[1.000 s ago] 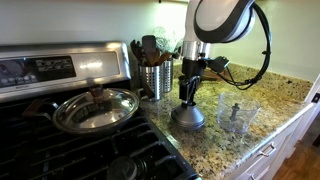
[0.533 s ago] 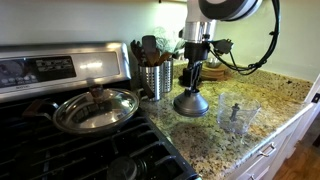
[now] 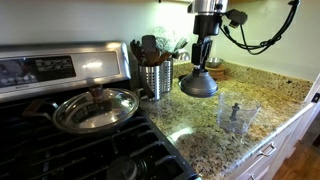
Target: Put the blade in the blender and cover it with the grey lid
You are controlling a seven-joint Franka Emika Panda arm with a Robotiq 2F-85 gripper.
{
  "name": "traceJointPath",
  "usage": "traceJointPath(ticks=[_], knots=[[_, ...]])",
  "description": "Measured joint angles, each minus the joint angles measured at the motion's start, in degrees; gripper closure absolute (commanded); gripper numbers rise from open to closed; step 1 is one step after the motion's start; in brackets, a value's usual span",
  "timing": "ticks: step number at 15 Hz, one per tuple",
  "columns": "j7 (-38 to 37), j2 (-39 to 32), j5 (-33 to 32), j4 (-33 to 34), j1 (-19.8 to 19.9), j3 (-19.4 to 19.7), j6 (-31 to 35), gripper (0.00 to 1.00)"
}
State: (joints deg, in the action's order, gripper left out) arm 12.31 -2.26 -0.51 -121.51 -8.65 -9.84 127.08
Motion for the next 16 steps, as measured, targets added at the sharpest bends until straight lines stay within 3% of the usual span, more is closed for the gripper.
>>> traceJointPath(ticks=[16], knots=[[-4.4,10.0,-0.2,-14.5,4.3,5.2,-0.6,0.65]])
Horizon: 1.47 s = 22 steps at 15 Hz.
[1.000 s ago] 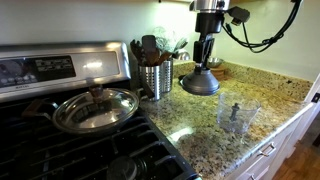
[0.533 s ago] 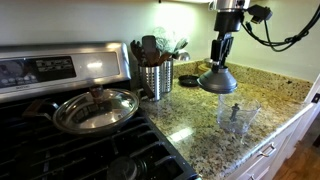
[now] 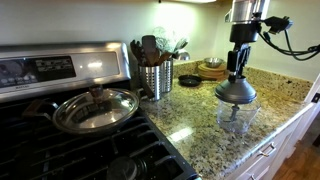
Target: Put the blade in the blender and cover it with the grey lid
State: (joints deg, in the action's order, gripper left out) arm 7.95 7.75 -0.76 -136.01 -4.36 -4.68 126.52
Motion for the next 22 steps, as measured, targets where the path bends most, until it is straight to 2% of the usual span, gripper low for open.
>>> traceJointPath(ticks=[14,22], knots=[[-0.8,1.4,0.3,-4.5,1.1,2.0,7.6,0.65],[-2.7,5.0,0.0,-7.7,0.4,-0.2,7.6,0.65]])
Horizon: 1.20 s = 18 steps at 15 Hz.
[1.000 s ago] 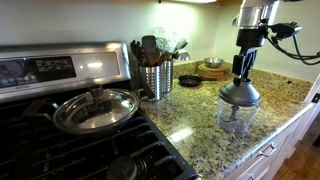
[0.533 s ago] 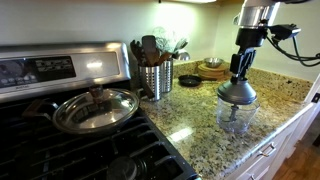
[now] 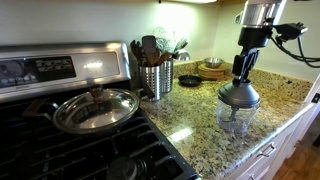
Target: Put the blade in the blender and cover it with the grey lid
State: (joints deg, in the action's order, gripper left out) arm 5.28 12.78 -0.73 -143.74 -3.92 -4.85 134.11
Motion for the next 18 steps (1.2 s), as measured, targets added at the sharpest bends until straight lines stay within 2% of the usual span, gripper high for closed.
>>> traceJointPath(ticks=[5,18], knots=[[-2.4,3.0,-0.7,-2.1,-0.2,-1.8,0.0,0.65],[-3.6,3.0,-0.9,-3.3,0.2,-1.1,4.4,0.65]])
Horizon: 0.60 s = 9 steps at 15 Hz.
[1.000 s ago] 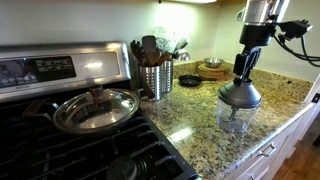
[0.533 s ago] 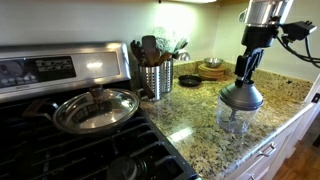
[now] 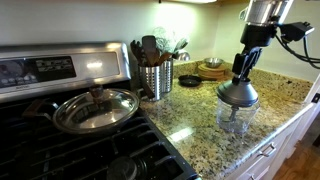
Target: Put the blade in the blender and cover it with the grey lid
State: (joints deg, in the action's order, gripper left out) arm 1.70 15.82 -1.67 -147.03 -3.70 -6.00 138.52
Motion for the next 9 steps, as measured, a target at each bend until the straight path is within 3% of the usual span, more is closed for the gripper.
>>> traceJointPath(ticks=[9], knots=[[0.0,-0.1,-0.2,-0.9,0.4,0.9,0.0,0.65]])
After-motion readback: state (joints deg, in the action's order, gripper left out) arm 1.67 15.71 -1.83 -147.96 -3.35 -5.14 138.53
